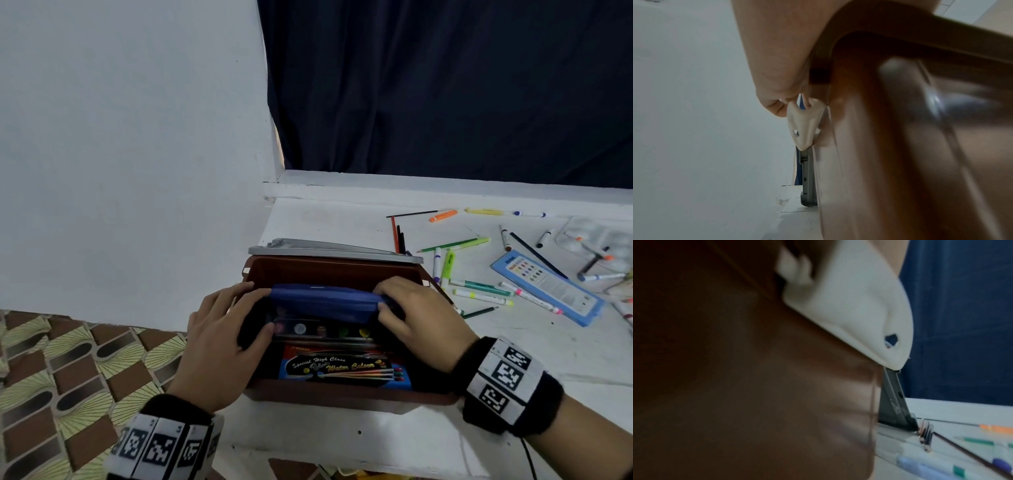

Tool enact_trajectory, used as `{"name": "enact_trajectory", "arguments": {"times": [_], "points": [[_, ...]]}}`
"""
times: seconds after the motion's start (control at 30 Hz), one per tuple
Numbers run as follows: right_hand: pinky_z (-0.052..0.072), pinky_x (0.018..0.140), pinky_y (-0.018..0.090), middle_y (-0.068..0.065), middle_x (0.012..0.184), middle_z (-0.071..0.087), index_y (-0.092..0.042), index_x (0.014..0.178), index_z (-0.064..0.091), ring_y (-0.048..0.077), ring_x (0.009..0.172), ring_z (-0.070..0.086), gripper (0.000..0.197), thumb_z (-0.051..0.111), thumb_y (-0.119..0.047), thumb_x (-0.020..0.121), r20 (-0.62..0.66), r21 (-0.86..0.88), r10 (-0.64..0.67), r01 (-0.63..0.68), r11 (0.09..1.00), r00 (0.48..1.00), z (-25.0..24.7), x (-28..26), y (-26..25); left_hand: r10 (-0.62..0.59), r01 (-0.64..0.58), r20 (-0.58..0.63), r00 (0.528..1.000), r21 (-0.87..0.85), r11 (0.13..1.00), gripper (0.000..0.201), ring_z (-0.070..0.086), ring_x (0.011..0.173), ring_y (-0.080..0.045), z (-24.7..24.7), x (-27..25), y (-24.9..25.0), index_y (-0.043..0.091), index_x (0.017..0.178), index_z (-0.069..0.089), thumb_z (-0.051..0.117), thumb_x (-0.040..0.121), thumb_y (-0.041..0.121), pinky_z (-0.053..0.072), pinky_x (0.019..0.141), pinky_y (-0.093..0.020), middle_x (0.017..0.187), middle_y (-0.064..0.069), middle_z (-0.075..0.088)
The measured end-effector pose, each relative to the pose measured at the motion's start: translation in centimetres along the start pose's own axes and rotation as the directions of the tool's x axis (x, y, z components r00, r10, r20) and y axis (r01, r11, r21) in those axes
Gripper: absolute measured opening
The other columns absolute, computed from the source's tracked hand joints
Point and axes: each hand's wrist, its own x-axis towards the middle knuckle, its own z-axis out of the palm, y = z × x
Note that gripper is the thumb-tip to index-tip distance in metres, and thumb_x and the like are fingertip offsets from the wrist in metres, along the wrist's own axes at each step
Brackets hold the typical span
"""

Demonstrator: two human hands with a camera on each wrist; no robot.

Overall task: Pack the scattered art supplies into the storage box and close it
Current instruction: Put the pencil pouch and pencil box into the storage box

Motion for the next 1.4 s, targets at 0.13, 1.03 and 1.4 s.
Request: {"name": "enact_trajectory", "arguments": {"times": [0.13,1.03,1.4], "points": [[0.043,0.066,0.027,-0.009,0.08,0.061,-0.027,0.096,0.053,0.008,0.075,0.057,0.009,0.046,-0.025,0.101,0.025,0.269,-0.002,-0.005,0.963,1.0,-0.9,-1.2,-0.4,0.077,-0.074,-0.03,0.997,0.087,0.993,0.05,0.03,0.14,-0.02,-0.3,0.0,0.3,0.032,0.134,0.054,0.04,0.09,0.052,0.037,0.104,-0.048,0.142,0.01,0.046],[0.047,0.082,0.027,-0.017,0.098,0.06,-0.037,0.105,0.061,0.003,0.095,0.054,0.054,0.031,-0.076,0.082,0.419,-0.076,-0.144,0.193,0.978,0.896,-0.1,-1.0,-0.4,0.172,-0.206,0.217,0.961,0.145,0.968,0.028,0.055,0.093,0.007,-0.8,0.8,0.6,0.047,0.107,0.067,0.042,0.096,0.054,0.033,0.091,-0.035,0.093,0.036,0.061],[0.049,0.093,0.021,-0.023,0.111,0.069,-0.033,0.113,0.07,-0.008,0.105,0.061,0.024,0.053,-0.032,0.096,-0.115,0.428,-0.049,0.094,0.899,0.992,1.0,-1.7,0.8,0.138,-0.146,0.146,0.98,0.048,0.988,0.05,0.035,0.124,0.013,-1.1,0.4,1.4,0.047,0.144,0.038,0.031,0.097,0.063,0.03,0.096,-0.031,0.139,0.029,0.039]]}}
